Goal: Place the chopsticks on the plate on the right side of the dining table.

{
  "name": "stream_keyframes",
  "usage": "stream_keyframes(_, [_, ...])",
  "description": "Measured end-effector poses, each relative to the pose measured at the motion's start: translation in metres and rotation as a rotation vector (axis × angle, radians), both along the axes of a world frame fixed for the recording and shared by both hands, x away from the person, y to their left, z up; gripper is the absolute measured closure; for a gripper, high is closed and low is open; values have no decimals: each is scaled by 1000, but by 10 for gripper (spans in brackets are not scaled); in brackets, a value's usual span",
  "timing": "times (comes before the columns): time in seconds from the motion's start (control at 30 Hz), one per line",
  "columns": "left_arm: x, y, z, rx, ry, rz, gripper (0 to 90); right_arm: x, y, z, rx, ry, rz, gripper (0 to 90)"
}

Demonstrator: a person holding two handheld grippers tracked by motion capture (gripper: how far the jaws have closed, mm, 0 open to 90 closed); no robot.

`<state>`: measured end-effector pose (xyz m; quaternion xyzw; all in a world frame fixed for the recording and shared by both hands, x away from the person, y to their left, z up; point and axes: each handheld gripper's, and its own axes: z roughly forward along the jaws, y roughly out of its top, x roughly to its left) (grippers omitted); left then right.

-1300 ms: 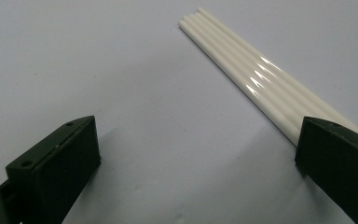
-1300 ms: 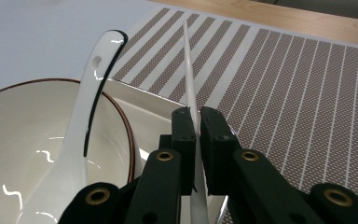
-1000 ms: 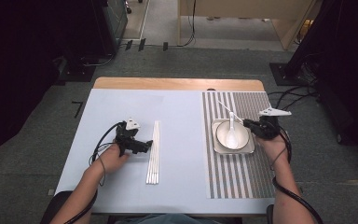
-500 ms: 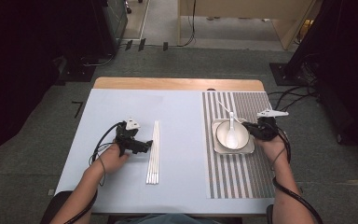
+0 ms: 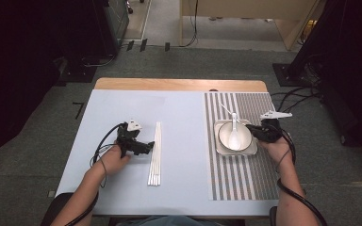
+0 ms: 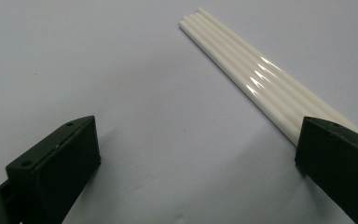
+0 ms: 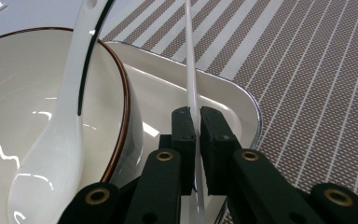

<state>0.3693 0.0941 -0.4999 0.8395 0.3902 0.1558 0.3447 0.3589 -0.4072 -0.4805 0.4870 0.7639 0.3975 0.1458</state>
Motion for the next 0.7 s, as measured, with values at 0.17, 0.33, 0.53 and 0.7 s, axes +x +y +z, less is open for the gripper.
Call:
stream_keyframes(0.17, [0,0,0,0,0,0,0,0,0,0,2,1,15,851])
stream_keyframes(0.33, [0,0,0,0,0,0,0,0,1,0,2,3,26,851])
stream_keyframes(0.53, [0,0,0,0,0,0,0,0,2,0,2,3,32,851])
stream_keyframes(0.7, [0,0,0,0,0,0,0,1,2,0,7,5,34,850])
